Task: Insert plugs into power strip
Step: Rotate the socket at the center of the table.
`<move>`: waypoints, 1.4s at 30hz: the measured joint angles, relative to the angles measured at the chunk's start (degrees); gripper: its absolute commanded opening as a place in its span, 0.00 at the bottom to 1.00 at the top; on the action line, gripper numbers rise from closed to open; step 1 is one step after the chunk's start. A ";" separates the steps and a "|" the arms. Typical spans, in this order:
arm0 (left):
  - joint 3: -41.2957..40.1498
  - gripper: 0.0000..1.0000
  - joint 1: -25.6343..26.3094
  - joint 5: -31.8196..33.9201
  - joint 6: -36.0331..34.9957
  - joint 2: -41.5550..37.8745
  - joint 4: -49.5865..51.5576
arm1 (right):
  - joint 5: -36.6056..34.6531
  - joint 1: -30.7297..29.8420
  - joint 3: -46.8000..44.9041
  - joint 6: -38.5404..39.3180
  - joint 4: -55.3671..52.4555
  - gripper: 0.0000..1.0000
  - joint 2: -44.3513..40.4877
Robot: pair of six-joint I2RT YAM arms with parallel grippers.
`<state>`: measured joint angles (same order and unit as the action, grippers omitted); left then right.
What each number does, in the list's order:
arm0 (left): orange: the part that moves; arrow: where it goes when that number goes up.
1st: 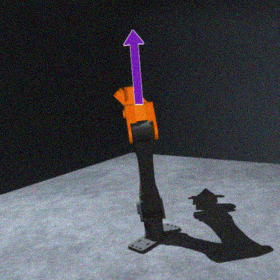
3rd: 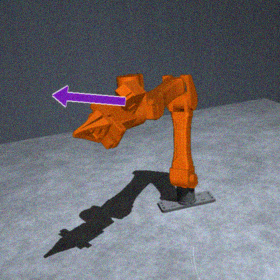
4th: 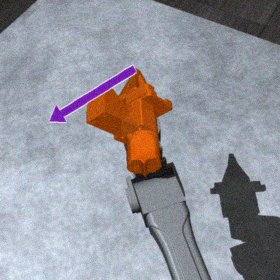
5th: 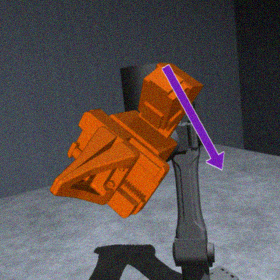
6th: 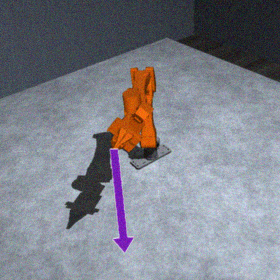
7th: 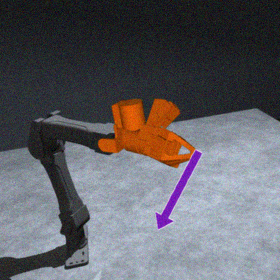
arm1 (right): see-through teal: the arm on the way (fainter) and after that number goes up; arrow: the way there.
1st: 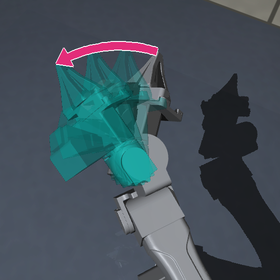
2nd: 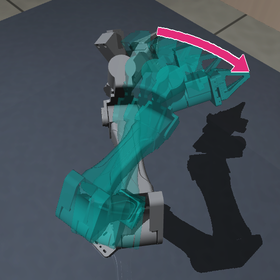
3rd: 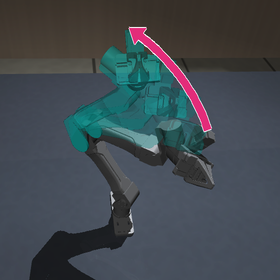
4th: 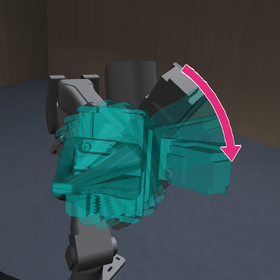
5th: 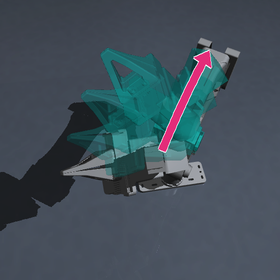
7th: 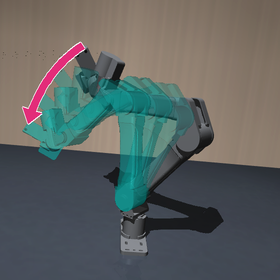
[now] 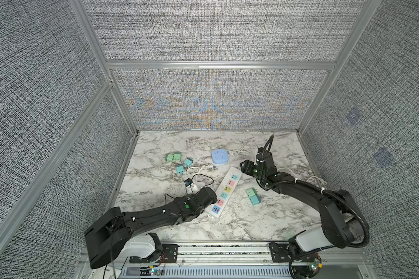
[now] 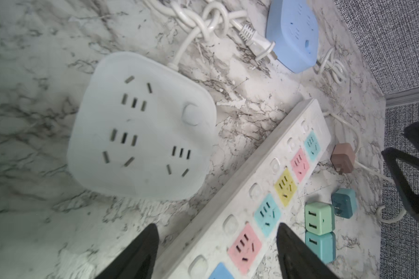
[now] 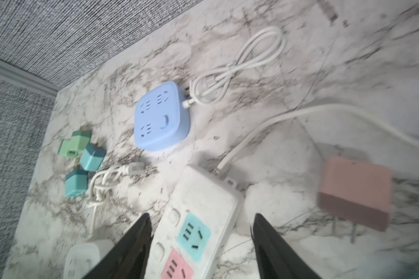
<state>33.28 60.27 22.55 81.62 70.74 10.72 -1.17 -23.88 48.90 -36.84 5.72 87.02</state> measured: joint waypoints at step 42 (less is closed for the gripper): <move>-5.35 0.80 -5.90 -3.65 -3.80 11.56 -20.83 | 7.19 -3.30 -3.54 -4.44 16.61 0.56 12.37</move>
<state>27.92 54.37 18.90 77.82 82.30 -10.11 6.02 -27.18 45.36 -41.28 22.33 99.39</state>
